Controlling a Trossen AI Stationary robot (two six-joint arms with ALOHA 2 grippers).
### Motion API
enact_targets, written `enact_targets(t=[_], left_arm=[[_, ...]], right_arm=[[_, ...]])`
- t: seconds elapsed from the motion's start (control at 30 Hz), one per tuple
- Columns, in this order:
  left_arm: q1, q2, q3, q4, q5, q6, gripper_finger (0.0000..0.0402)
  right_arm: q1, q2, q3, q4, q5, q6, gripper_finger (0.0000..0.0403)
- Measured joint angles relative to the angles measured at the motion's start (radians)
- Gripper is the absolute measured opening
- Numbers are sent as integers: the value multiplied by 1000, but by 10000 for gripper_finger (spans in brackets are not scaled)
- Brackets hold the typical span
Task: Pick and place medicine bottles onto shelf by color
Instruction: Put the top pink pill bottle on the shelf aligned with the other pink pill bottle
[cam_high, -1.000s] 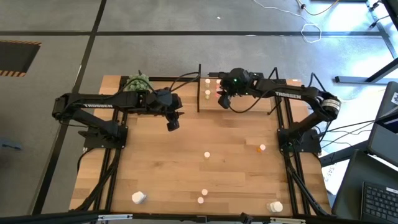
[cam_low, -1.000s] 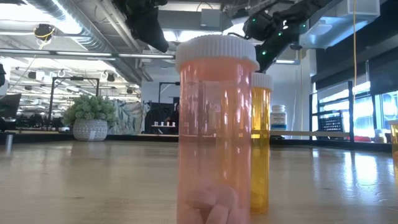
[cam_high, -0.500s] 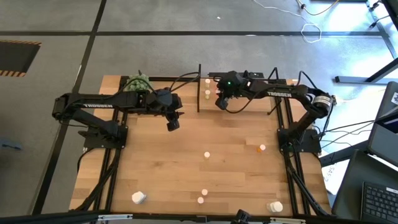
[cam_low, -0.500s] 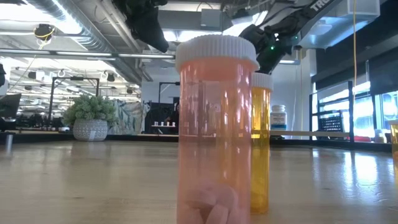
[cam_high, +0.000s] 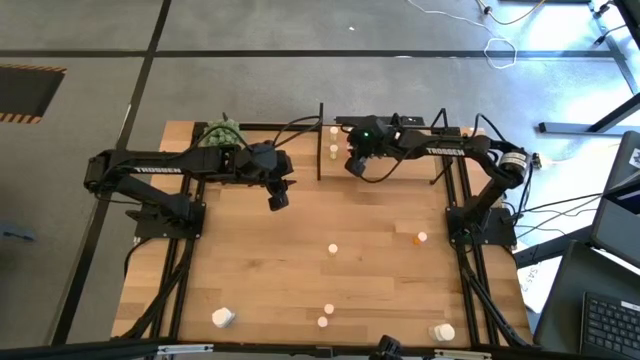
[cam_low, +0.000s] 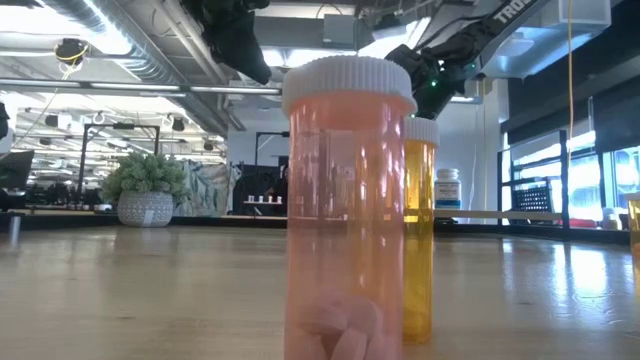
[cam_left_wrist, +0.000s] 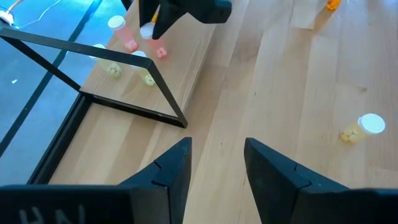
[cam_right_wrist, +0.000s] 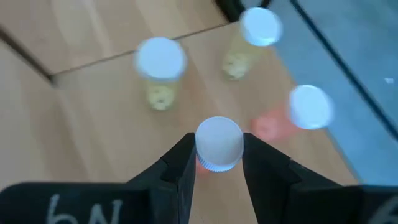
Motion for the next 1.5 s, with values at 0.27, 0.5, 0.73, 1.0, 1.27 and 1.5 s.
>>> enact_targets(t=[0.27, 0.5, 0.73, 1.0, 1.27, 1.5], left_arm=[[0, 0, 0, 0, 0, 0, 141], [0, 0, 0, 0, 0, 0, 141], [0, 0, 0, 0, 0, 0, 141], [0, 0, 0, 0, 0, 0, 141], [0, 0, 0, 0, 0, 0, 141], [0, 0, 0, 0, 3, 0, 141]], right_arm=[[-1, 0, 0, -3, 24, -6, 119], [-1, 0, 0, -3, -1, -5, 119], [-1, 0, 0, -3, -3, 0, 129], [-1, 0, 0, -4, -6, -2, 157], [0, 0, 0, -6, 35, 3, 197], [-1, 0, 4, -15, -67, 26, 204]])
